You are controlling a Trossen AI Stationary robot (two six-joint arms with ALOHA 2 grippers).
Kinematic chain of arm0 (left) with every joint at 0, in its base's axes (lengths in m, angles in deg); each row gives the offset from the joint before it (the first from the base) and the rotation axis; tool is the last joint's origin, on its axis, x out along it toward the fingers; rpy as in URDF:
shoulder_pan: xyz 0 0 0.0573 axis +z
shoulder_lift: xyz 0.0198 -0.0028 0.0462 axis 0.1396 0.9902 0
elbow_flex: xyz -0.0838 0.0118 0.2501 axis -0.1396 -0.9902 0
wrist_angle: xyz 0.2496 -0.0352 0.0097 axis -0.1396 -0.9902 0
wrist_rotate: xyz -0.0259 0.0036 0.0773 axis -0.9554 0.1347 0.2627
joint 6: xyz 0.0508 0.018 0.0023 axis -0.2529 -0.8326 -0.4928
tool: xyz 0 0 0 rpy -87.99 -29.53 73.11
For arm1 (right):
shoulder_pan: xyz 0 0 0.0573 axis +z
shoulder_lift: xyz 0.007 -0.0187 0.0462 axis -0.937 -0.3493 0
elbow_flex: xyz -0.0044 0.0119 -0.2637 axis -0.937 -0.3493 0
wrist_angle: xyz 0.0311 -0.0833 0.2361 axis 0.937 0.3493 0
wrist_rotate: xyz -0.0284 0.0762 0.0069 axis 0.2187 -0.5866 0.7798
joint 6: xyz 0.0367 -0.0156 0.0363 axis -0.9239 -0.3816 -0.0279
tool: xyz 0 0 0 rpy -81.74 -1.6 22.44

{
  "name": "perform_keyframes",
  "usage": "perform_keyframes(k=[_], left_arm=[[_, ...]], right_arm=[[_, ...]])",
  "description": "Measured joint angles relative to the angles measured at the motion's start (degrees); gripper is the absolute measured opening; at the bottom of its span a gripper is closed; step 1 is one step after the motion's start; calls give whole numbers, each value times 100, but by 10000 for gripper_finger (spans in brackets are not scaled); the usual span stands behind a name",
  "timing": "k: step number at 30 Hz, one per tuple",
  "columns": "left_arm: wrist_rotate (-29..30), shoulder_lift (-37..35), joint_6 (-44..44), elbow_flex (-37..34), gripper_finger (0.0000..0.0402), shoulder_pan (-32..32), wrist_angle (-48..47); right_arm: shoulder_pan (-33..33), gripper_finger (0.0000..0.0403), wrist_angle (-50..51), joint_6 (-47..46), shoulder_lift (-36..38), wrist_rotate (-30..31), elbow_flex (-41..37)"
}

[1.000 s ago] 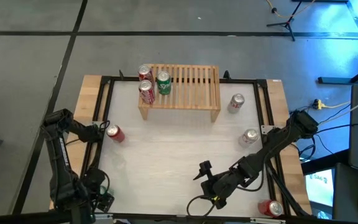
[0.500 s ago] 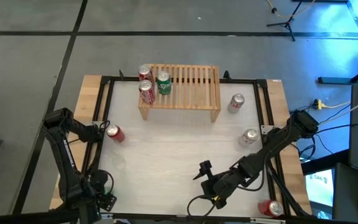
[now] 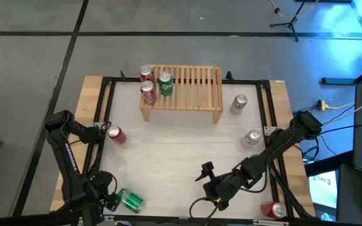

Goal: Place canned beverage on shelf
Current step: Put the green soda can on the shelf aligned with the other green soda can

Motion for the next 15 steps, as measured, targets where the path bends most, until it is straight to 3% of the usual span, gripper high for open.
perform_keyframes(k=[7,15], left_arm=[[207,0,-334,0,354,-3,22],[1432,43,-2022,11,354,84,923]], right_arm=[[0,357,-4,6,0,0,0],[0,357,22,7,0,0,0]])
